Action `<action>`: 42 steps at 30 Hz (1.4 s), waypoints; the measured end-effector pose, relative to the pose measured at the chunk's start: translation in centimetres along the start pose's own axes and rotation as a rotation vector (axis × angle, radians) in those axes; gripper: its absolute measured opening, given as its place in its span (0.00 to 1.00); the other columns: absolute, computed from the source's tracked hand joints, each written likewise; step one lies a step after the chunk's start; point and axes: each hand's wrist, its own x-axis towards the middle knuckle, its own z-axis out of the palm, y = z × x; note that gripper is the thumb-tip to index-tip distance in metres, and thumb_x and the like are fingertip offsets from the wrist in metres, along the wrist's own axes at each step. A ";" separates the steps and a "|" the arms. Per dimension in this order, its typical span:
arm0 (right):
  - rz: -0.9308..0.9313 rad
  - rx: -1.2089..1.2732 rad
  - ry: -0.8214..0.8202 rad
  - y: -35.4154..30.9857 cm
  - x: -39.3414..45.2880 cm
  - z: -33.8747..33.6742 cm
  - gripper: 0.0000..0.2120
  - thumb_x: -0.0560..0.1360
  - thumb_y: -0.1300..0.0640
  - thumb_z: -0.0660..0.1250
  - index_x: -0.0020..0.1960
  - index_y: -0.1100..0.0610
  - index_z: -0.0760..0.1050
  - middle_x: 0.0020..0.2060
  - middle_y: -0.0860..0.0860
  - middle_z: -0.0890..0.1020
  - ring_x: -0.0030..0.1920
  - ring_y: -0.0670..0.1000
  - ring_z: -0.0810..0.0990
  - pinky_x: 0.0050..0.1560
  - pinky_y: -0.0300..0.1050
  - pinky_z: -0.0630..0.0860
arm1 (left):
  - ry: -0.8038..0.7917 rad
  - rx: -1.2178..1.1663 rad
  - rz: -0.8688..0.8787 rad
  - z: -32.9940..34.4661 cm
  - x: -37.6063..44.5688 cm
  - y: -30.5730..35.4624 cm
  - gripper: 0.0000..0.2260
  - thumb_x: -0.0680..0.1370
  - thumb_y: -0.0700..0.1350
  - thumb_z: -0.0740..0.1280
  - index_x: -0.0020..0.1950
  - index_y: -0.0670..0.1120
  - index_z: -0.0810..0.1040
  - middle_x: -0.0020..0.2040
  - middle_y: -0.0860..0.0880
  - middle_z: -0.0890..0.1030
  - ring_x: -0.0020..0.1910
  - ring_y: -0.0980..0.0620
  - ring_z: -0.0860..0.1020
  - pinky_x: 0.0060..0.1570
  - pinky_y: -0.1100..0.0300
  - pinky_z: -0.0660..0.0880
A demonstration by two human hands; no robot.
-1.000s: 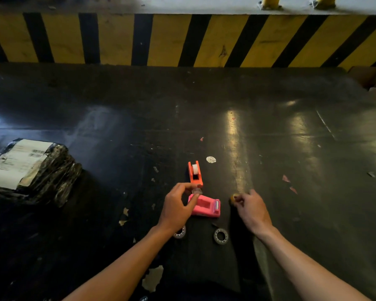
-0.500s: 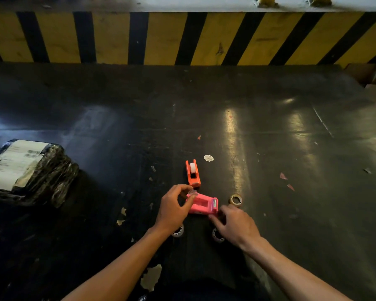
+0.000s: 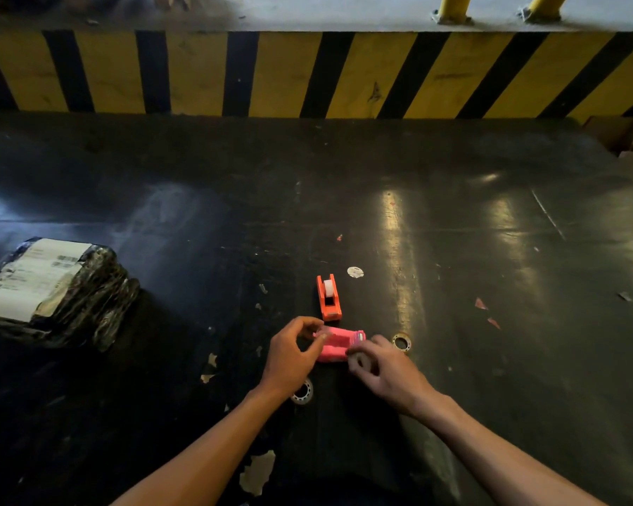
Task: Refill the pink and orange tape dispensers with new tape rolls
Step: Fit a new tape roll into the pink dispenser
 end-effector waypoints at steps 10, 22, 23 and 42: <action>-0.280 0.643 0.405 -4.2 2.2 -2.5 0.15 0.76 0.59 0.72 0.62 0.56 0.78 0.65 0.49 0.80 0.59 0.50 0.83 0.58 0.47 0.81 | 0.034 -0.371 0.017 -1.2 1.1 4.5 0.11 0.77 0.40 0.72 0.58 0.46 0.80 0.52 0.50 0.85 0.52 0.54 0.84 0.52 0.60 0.81; -0.314 0.646 0.343 -3.4 2.9 -1.8 0.15 0.78 0.58 0.71 0.63 0.47 0.78 0.67 0.43 0.79 0.64 0.49 0.80 0.62 0.47 0.79 | 0.069 -0.129 0.193 -2.1 1.2 4.7 0.12 0.76 0.41 0.73 0.59 0.48 0.80 0.53 0.55 0.84 0.52 0.58 0.82 0.49 0.62 0.80; -0.314 0.647 0.335 -3.5 2.9 -1.8 0.15 0.78 0.58 0.71 0.63 0.47 0.78 0.67 0.42 0.79 0.64 0.49 0.81 0.62 0.47 0.79 | 0.062 -0.117 0.204 -2.1 1.1 4.7 0.13 0.76 0.40 0.73 0.59 0.49 0.80 0.53 0.55 0.84 0.52 0.58 0.82 0.49 0.62 0.80; -0.200 0.839 0.334 -5.4 2.4 -2.4 0.07 0.77 0.56 0.72 0.55 0.50 0.79 0.50 0.52 0.86 0.52 0.54 0.86 0.51 0.47 0.83 | 0.060 -0.064 0.323 -2.1 1.3 5.1 0.14 0.74 0.43 0.76 0.57 0.48 0.78 0.52 0.52 0.81 0.48 0.53 0.83 0.45 0.56 0.82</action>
